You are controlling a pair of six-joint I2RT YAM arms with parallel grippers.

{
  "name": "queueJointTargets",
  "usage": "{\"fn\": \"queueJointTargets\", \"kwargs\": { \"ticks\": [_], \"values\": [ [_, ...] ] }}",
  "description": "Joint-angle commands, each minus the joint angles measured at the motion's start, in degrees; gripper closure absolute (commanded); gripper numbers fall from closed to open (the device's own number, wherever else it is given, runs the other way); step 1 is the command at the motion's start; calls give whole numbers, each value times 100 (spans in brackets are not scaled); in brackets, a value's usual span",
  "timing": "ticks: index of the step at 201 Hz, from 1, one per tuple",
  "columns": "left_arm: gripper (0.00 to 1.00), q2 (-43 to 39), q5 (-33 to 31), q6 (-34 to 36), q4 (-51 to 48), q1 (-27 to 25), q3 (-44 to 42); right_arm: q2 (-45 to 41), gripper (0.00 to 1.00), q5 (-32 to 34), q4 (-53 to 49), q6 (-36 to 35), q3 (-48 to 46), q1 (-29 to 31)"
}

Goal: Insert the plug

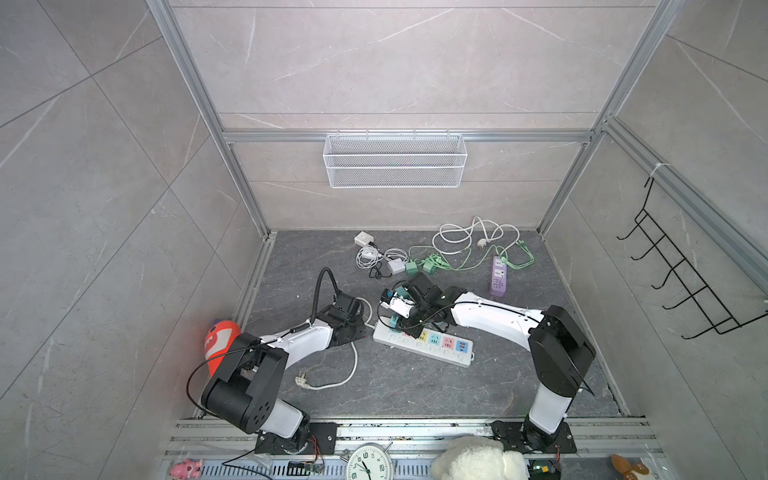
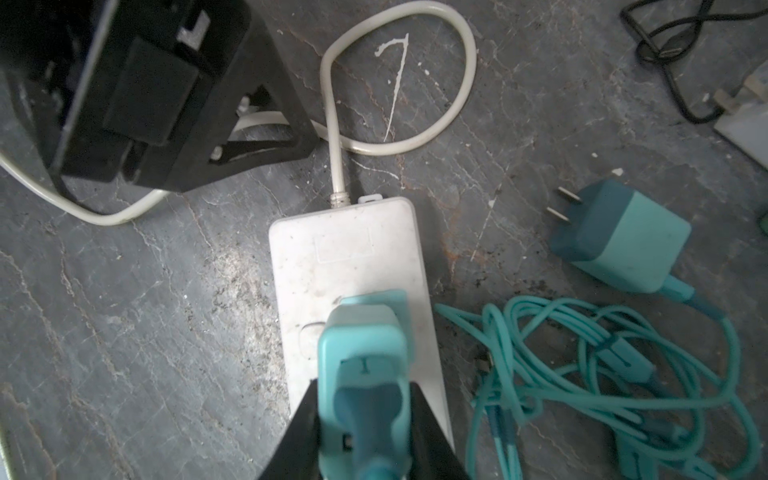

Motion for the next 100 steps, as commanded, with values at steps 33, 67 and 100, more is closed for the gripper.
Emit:
{"fn": "queueJointTargets", "kwargs": {
  "ticks": [33,67,100],
  "values": [
    [46,174,211,25,-465,6,-190,112,81,-49,-106,63,88,55],
    [46,186,223,49,-441,6,-217,95,81,12,-54,40,173,78],
    [46,288,254,33,-364,2,-234,-68,81,29,-62,14,232,88]
  ]
}}
